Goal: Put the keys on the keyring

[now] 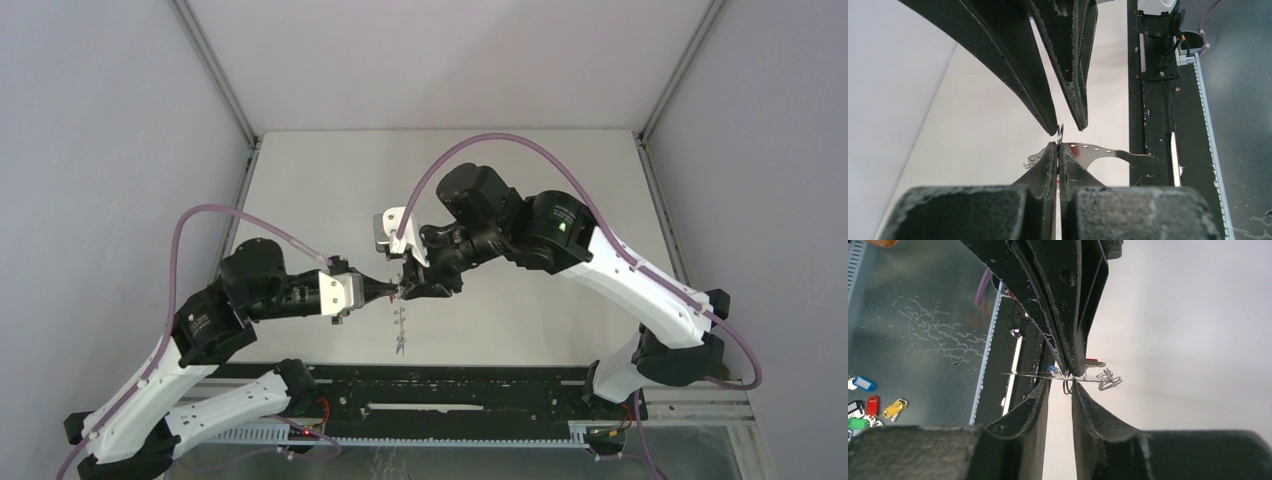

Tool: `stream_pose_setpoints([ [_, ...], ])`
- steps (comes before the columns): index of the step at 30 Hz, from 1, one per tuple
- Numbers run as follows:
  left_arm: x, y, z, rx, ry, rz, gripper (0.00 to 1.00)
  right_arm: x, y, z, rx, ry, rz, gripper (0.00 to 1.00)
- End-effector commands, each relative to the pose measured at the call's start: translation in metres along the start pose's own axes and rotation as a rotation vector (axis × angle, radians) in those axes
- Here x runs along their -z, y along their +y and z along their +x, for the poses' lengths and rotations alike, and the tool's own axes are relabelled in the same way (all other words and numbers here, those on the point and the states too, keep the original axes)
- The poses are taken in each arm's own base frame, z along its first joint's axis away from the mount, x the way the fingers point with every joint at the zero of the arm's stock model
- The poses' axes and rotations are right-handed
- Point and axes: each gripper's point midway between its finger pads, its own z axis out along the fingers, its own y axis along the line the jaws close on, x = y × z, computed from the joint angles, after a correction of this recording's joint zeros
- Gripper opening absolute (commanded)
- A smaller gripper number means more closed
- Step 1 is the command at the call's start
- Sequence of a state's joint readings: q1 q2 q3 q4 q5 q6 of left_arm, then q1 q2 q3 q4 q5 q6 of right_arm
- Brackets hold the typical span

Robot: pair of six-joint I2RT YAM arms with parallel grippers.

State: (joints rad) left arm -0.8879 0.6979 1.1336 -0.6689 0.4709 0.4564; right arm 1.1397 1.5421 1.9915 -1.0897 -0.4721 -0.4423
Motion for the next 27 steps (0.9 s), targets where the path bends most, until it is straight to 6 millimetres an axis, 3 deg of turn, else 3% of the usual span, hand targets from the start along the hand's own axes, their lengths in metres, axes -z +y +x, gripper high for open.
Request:
stream_pose_setpoints([
  [1,0.008,0.011,-0.027,-0.063,-0.079,-0.047,0.0,0.003,-0.001,-0.02,0.024,-0.054,0.01,0.29],
  [8,0.008,0.011,-0.03,-0.068,-0.089,-0.046,0.0,-0.001,-0.004,-0.022,0.027,-0.06,0.01,0.21],
  [12,0.009,0.01,-0.03,-0.063,-0.092,-0.045,0.0,-0.003,-0.006,-0.02,0.026,-0.048,0.016,0.0],
  [14,0.009,0.009,-0.031,-0.06,-0.096,-0.044,0.04,-0.003,-0.009,-0.02,0.021,-0.048,0.036,0.0],
  [16,0.011,0.009,-0.032,-0.066,-0.097,-0.043,0.27,-0.001,-0.013,-0.022,0.02,-0.068,0.067,0.0],
  [18,0.013,0.008,-0.033,-0.092,-0.09,-0.037,0.38,0.005,-0.014,-0.03,0.026,-0.126,0.086,0.0],
  [23,0.016,0.008,-0.027,-0.119,-0.063,-0.035,0.38,0.027,-0.007,-0.051,0.031,-0.352,0.071,0.0],
  [27,0.015,0.011,-0.024,-0.164,-0.055,-0.048,0.33,0.039,-0.006,-0.054,0.016,-0.478,0.069,0.0],
])
